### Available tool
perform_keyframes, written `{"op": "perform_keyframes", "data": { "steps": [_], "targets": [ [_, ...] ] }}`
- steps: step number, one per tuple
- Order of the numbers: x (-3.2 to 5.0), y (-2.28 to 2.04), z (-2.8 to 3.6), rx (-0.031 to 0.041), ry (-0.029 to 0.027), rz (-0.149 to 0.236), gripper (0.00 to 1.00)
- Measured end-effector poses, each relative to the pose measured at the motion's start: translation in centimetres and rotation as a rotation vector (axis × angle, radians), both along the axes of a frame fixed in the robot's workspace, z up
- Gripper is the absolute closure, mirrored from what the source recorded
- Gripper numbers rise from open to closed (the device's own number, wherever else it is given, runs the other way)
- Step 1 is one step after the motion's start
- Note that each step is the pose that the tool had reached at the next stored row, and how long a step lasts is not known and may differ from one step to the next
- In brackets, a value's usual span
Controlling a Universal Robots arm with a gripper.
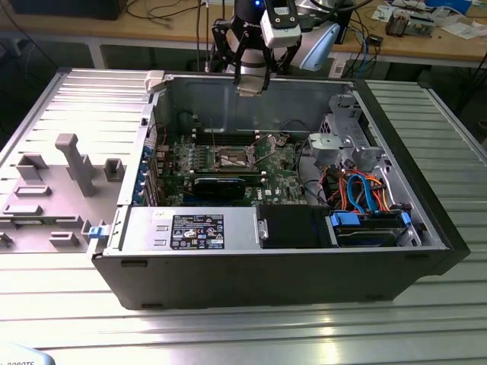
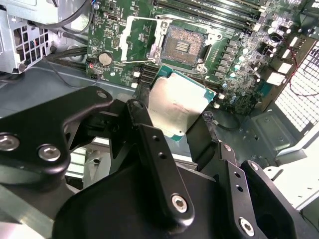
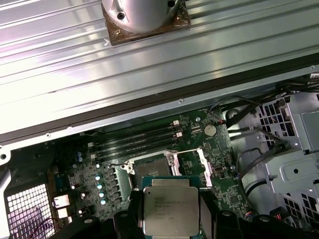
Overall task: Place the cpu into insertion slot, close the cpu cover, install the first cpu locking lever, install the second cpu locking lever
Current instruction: 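Place the cpu into insertion slot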
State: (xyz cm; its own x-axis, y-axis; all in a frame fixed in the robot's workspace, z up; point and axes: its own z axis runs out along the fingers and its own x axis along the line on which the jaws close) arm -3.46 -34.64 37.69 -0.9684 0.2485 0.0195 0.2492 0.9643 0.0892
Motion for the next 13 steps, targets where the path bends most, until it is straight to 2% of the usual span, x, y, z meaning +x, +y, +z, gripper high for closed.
{"op": "perform_keyframes", "data": {
  "steps": [9, 13],
  "targets": [
    [0.00, -0.09, 0.00, -0.0001, 0.0000, -0.002, 0.46],
    [0.01, -0.10, 0.00, 0.0000, 0.0000, -0.016, 0.46]
  ]
}}
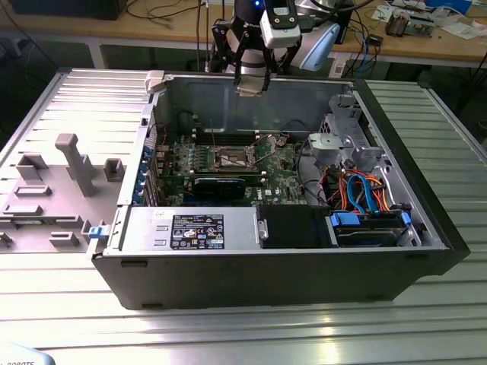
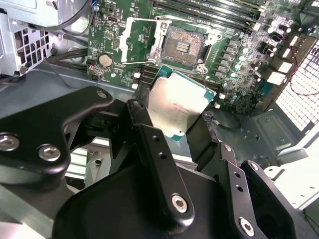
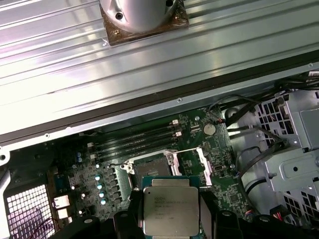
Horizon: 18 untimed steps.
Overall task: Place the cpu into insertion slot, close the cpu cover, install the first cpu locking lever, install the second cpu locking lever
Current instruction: 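Place the cpu into insertion slot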
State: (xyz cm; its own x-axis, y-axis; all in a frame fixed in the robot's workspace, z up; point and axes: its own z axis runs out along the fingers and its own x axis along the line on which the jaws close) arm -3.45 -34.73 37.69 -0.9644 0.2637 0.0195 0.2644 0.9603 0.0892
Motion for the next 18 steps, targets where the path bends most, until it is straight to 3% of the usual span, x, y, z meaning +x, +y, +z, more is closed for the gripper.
{"op": "perform_keyframes", "data": {
  "steps": [8, 18],
  "targets": [
    [-0.01, 0.00, -0.01, -0.0001, 0.0001, -0.073, 0.46],
    [-0.01, 0.00, -0.01, -0.0001, 0.0000, -0.078, 0.46]
  ]
}}
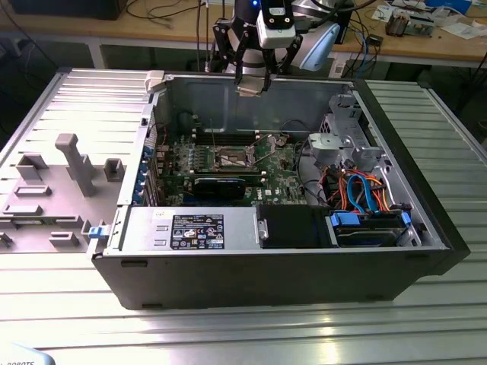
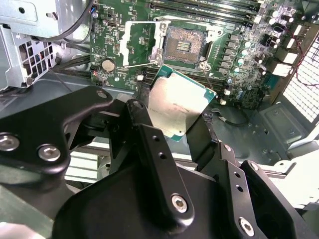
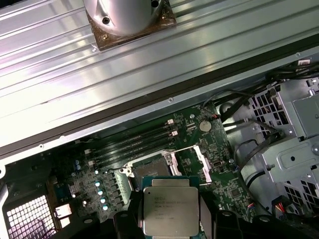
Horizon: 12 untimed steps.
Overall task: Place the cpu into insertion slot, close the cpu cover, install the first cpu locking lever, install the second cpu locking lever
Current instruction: 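Place the cpu into insertion slot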
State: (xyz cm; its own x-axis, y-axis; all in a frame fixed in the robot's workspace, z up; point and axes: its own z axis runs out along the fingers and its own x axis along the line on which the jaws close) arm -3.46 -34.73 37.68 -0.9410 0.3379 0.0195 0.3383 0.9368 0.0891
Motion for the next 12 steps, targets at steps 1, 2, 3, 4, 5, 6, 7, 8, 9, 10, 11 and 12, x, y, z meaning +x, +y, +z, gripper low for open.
{"op": "perform_keyframes", "data": {
  "steps": [1, 2, 3, 4, 5, 6, 7, 8, 9, 10, 11, 12],
  "targets": [
    [0.00, 0.00, 0.00, 0.0000, 0.0000, 0.000, 0.46],
    [0.00, 0.00, 0.00, 0.0000, 0.0000, 0.000, 0.46],
    [0.00, 0.00, 0.00, 0.0000, 0.0000, 0.000, 0.46],
    [0.00, 0.00, 0.00, 0.0000, 0.0000, 0.000, 0.46],
    [0.00, 0.00, 0.00, 0.0000, 0.0000, -0.001, 0.46],
    [0.00, 0.00, 0.00, 0.0000, 0.0000, -0.001, 0.46],
    [0.00, 0.00, 0.00, 0.0000, 0.0000, -0.005, 0.46],
    [0.00, 0.00, 0.00, 0.0000, 0.0000, -0.009, 0.46],
    [0.00, 0.00, 0.00, -0.0001, 0.0000, -0.013, 0.46],
    [0.00, 0.00, -0.01, -0.0001, 0.0000, -0.018, 0.46],
    [0.00, 0.00, -0.01, -0.0001, 0.0000, -0.021, 0.46],
    [0.00, 0.00, -0.01, 0.0000, 0.0000, -0.023, 0.46]
  ]
}}
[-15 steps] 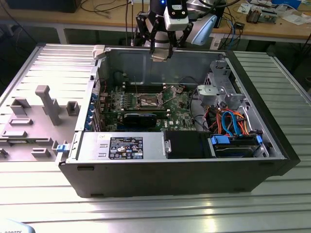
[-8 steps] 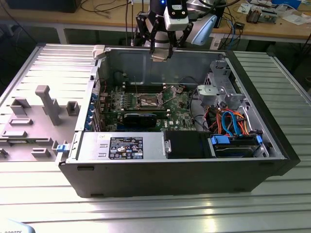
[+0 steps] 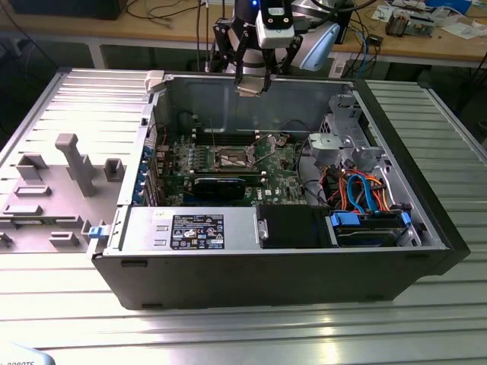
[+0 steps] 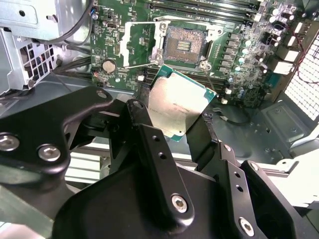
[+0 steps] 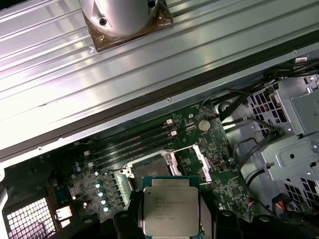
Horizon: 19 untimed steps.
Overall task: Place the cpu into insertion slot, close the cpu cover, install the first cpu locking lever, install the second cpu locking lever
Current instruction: 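Place the cpu into insertion slot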
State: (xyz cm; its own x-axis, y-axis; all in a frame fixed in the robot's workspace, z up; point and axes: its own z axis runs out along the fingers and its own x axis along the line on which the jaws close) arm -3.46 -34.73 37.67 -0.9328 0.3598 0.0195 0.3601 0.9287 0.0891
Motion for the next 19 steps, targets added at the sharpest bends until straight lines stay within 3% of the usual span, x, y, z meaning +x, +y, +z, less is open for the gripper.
{"op": "perform_keyframes", "data": {
  "steps": [9, 19],
  "targets": [
    [0.00, 0.00, 0.00, 0.0000, 0.0000, -0.036, 0.46],
    [0.00, 0.00, 0.00, 0.0000, 0.0000, -0.038, 0.46]
  ]
}}
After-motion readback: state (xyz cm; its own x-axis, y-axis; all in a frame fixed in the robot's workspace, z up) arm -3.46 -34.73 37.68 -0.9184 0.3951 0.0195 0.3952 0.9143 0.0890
